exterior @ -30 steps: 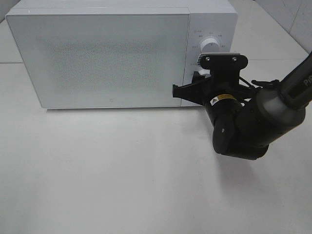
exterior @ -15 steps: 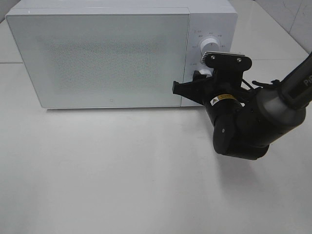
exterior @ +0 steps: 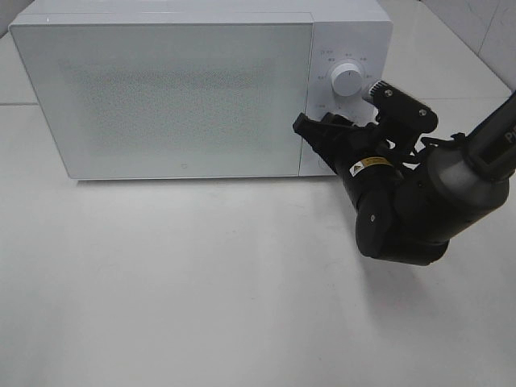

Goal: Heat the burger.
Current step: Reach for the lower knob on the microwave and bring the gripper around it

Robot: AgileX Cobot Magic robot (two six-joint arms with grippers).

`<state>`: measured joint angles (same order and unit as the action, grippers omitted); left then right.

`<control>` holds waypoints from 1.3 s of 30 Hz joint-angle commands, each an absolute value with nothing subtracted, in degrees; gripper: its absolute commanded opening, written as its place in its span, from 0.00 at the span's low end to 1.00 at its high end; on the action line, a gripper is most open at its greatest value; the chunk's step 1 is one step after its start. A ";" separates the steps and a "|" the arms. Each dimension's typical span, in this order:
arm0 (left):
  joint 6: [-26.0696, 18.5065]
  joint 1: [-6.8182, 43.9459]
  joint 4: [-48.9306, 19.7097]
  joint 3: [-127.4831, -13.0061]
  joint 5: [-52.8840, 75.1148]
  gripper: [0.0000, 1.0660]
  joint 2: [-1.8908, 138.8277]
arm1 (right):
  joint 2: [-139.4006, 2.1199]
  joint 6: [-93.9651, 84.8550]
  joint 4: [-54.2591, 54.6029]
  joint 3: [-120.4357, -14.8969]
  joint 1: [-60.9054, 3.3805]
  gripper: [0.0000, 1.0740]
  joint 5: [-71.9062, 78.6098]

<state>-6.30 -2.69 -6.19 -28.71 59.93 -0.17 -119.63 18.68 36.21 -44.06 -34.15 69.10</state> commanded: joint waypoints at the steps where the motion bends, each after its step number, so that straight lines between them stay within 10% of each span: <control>1: -6.07 -3.04 -6.25 -28.59 59.42 0.95 -1.49 | -119.58 28.07 31.17 -45.38 -33.80 0.05 75.86; 39: -6.07 -3.04 -6.25 -28.59 59.42 0.95 -1.49 | -119.58 74.89 32.20 -45.38 -33.80 0.05 77.81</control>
<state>-6.30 -2.69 -6.19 -28.71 59.93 -0.17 -119.92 73.22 36.10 -43.72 -33.92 69.73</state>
